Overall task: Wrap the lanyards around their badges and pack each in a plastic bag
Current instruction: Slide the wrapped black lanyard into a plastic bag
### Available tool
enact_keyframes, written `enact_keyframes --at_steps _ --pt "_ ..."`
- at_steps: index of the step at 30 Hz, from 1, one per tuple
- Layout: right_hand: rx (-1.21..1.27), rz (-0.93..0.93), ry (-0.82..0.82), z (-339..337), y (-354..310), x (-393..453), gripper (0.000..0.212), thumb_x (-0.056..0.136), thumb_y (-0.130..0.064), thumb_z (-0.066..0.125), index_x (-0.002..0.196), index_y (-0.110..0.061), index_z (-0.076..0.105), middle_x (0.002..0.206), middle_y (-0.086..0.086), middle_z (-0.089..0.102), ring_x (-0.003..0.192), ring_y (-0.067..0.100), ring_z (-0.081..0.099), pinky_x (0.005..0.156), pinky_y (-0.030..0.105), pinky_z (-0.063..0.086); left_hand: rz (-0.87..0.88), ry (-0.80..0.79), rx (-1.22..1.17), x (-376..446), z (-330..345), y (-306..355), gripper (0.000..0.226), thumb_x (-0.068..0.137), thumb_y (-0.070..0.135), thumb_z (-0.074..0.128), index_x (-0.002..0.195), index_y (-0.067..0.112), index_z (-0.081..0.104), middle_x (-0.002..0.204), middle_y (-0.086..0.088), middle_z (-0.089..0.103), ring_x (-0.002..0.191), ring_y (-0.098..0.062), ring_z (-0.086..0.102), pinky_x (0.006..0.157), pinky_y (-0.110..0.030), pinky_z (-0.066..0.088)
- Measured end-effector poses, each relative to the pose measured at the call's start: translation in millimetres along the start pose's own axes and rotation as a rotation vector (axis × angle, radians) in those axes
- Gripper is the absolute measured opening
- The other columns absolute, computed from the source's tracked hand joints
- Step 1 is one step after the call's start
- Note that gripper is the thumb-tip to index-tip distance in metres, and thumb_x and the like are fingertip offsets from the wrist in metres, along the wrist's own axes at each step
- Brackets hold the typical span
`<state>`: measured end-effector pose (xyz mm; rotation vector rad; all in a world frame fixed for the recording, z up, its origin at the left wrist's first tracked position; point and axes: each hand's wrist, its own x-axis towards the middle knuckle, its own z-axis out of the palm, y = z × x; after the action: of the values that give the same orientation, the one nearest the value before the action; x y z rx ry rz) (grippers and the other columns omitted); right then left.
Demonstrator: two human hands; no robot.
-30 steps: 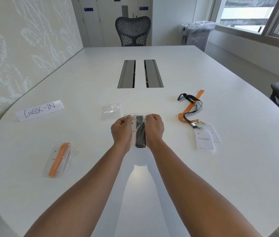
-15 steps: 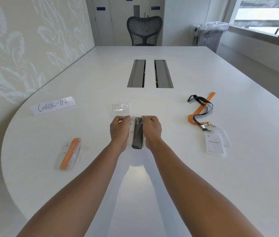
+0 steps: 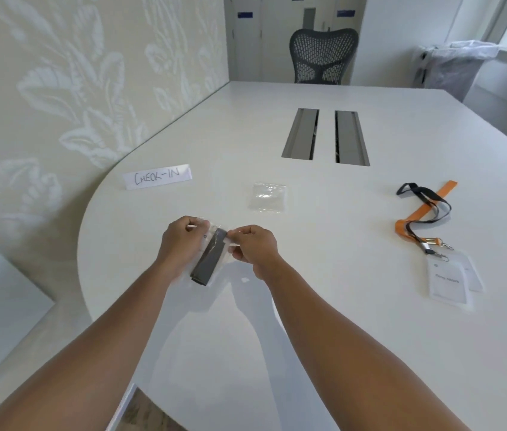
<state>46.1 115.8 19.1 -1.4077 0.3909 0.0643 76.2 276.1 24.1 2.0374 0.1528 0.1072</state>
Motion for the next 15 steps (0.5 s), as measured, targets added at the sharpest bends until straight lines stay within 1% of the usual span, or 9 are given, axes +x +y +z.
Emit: enact_keyframes --at_steps 2,5,8,11,13,15 --pt "-0.003 0.010 -0.025 10 6 -1 0.011 0.086 -0.010 0.075 0.083 -0.008 0.064 0.080 0.009 0.067 0.059 0.017 0.063 0.057 0.022 0.058 0.010 0.036 0.040 -5 -11 -10 0.018 0.092 0.041 0.062 0.098 0.026 0.070 0.090 0.012 0.070 0.080 -0.006 0.063 0.064 -0.027 0.044" --pt "-0.006 0.019 -0.033 19 16 -1 0.013 0.086 -0.010 0.075 0.081 -0.008 0.064 0.083 0.011 0.065 0.061 0.019 0.062 0.057 0.022 0.058 0.030 0.086 0.076 -11 -17 -22 0.020 0.092 0.041 0.065 0.099 0.024 0.072 0.089 0.011 0.070 0.083 -0.010 0.065 0.069 -0.028 0.046" --pt "-0.023 0.030 -0.019 23 24 2 0.014 0.085 -0.009 0.076 0.078 -0.008 0.064 0.082 0.010 0.065 0.058 0.017 0.060 0.058 0.023 0.058 0.029 0.120 0.089 -16 -14 -30 0.023 0.092 0.041 0.065 0.099 0.022 0.073 0.089 0.010 0.071 0.087 -0.016 0.066 0.074 -0.031 0.050" --pt "-0.064 0.026 0.012 24 30 6 0.016 0.084 -0.009 0.075 0.073 -0.011 0.063 0.077 0.007 0.065 0.051 0.015 0.059 0.056 0.023 0.057 0.021 0.144 0.114 -21 -8 -34 0.024 0.092 0.043 0.063 0.101 0.022 0.072 0.093 0.010 0.071 0.090 -0.017 0.066 0.079 -0.032 0.052" --pt "-0.124 0.011 0.029 24 33 8 0.017 0.084 -0.011 0.075 0.072 -0.013 0.063 0.074 0.005 0.065 0.051 0.015 0.059 0.059 0.026 0.058 0.026 0.162 0.146 -23 -3 -36 0.024 0.094 0.041 0.061 0.105 0.022 0.070 0.096 0.008 0.070 0.092 -0.018 0.064 0.079 -0.032 0.050" --pt "-0.190 -0.017 0.042 24 35 10 0.016 0.083 -0.014 0.075 0.072 -0.015 0.063 0.073 0.004 0.066 0.054 0.017 0.060 0.060 0.029 0.057 0.044 0.180 0.174 -25 1 -37 0.024 0.096 0.038 0.058 0.108 0.021 0.069 0.101 0.006 0.070 0.092 -0.019 0.061 0.076 -0.031 0.046"
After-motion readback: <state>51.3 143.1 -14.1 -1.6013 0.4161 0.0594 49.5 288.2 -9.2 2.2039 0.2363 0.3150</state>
